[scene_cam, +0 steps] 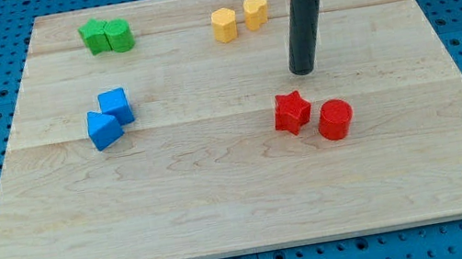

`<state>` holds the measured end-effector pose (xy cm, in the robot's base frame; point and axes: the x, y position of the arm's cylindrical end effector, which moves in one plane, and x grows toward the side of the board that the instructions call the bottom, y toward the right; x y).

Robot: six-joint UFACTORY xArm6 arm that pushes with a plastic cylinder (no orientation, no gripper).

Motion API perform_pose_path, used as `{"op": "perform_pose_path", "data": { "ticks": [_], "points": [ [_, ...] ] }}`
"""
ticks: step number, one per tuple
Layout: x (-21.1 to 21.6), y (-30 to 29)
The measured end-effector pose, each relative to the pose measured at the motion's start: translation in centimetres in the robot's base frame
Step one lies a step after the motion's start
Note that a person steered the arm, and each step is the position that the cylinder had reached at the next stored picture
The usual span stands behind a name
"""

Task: Separate the green circle from the green star

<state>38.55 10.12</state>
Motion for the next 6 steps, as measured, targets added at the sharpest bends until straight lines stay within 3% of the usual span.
{"op": "perform_pose_path", "data": {
  "ticks": [1,2,4,6],
  "points": [
    [0.0,-0.3],
    [-1.4,-5.0],
    [-2.4,-8.2],
    [-4.0,-16.3]
  ]
}}
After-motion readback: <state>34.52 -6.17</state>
